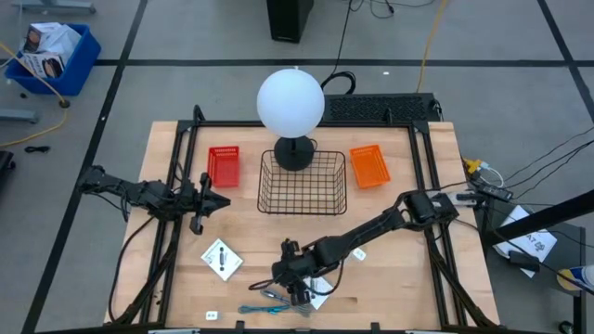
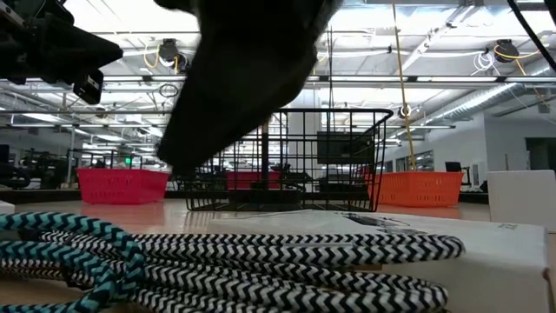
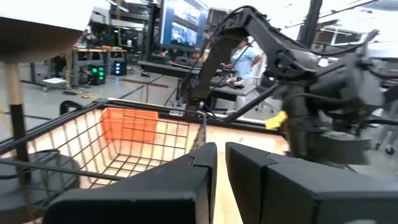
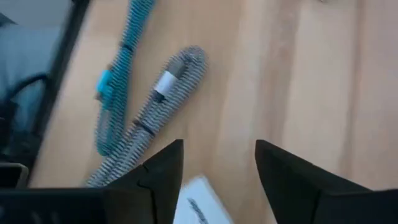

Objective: Pick and place items into bin
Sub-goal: Put the white black USB cable into the red bin

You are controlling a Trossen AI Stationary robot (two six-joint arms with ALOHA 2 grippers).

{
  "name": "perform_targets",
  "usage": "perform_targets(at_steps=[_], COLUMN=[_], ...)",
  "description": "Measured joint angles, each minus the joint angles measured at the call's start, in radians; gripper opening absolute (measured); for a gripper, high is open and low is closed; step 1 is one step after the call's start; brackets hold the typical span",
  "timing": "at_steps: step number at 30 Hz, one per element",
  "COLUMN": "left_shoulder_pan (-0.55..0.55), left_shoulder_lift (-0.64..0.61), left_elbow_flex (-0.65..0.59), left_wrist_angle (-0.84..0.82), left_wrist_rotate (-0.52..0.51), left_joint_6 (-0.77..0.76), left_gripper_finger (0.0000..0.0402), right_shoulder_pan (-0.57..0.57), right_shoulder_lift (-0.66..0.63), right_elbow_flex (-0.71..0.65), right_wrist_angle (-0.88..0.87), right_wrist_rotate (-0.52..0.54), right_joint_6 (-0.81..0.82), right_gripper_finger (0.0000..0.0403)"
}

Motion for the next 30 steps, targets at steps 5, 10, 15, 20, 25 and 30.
perform_targets(at_steps=[5,10,15,20,25,30], left_shoulder_pan=[0.0,0.0,0.0,0.0,0.0,0.0], left_shoulder_lift=[0.0,0.0,0.0,0.0,0.0,0.0], left_elbow_flex=[0.0,0.0,0.0,0.0,0.0,0.0], left_wrist_angle=[-0.002,-0.005,-0.006,-0.007,-0.007,-0.008], left_wrist_rotate=[-0.055,-0.106,-0.126,-0.126,-0.126,-0.126], left_joint_6=[0.0,-0.012,-0.039,-0.076,-0.094,-0.102], left_gripper_finger=[0.0042,0.0042,0.0042,0.0042,0.0042,0.0042], right_shoulder_pan=[0.027,0.048,0.059,0.059,0.06,0.061], right_shoulder_lift=[0.004,0.009,0.031,0.043,0.052,0.073], right_elbow_flex=[0.017,0.017,0.015,0.017,0.015,0.014], right_wrist_angle=[0.016,0.035,0.048,0.088,0.141,0.147], right_wrist_rotate=[-0.008,0.015,0.05,0.047,0.047,0.064], right_joint_6=[0.0,0.01,0.017,0.022,0.022,0.022], right_gripper_finger=[0.0214,0.0214,0.0215,0.0214,0.0213,0.0212])
